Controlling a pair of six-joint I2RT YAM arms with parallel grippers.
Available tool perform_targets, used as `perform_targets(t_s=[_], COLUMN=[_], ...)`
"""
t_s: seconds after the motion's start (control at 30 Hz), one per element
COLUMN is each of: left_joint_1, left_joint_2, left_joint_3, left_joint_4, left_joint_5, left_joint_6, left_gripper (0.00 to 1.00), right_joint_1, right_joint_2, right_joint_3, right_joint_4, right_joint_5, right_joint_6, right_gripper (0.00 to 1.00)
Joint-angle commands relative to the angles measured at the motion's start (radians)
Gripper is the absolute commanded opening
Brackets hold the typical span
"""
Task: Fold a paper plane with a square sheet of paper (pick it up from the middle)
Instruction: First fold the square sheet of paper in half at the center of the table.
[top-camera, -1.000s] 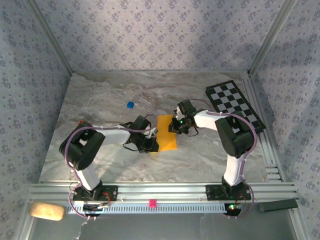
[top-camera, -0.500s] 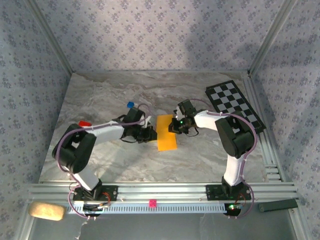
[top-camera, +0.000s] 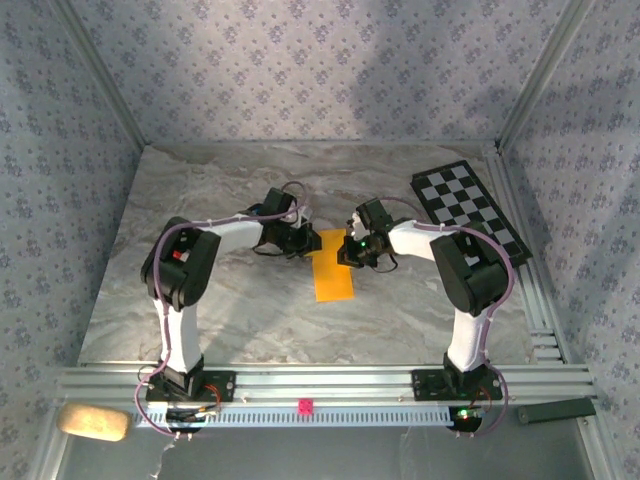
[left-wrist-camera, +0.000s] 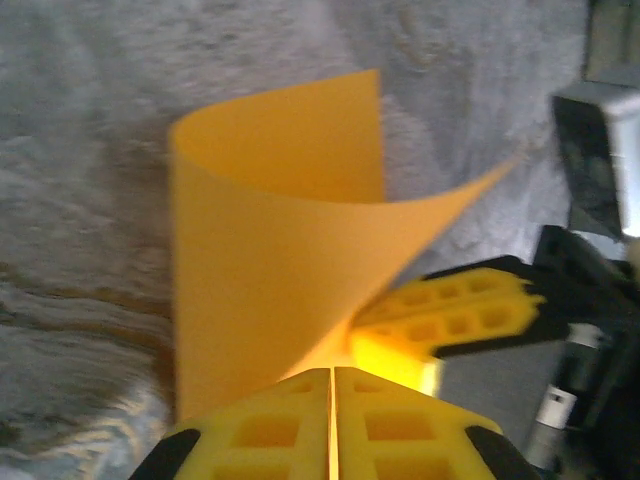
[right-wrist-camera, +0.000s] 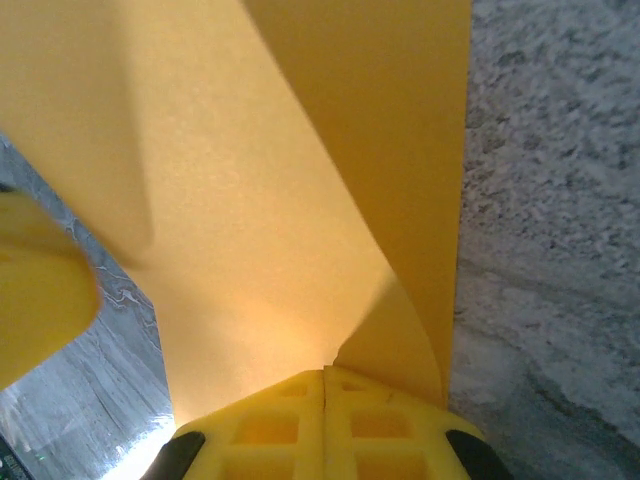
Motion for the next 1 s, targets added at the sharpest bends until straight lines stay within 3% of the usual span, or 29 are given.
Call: perform_targets(t_s=[0.0,0.3,0.63,0.97], left_joint_1=[0.0,0.007,0.011,0.046], left_joint_2=[0.028,0.081,0.029,0.142], left_joint_3=[-0.023,-0.055,0.056,0.098], left_joint_4=[-0.004,-0.026,-0.056,-0.07], left_joint_5=[-0.004,-0.076,0.01,-0.007], left_joint_6=[0.026,0.064,0.06,0.081], left_gripper=[0.09,0.09,0.13,0.12], right_joint_1=[-0.006,-0.002,-0.002,0.0], right_joint_2=[0.084,0.083,0.08,0.084], right_joint_3=[-0.051,-0.057,-0.054,-0.054], right_joint_4=[-0.189,-0.192,-0.195,-0.193], right_joint_5=[0.1,0.113,0.117,0.117], right_joint_6=[-0.027,-0.021,-0.021,-0.016], right_gripper=[0.0,0.0,0.0,0.0])
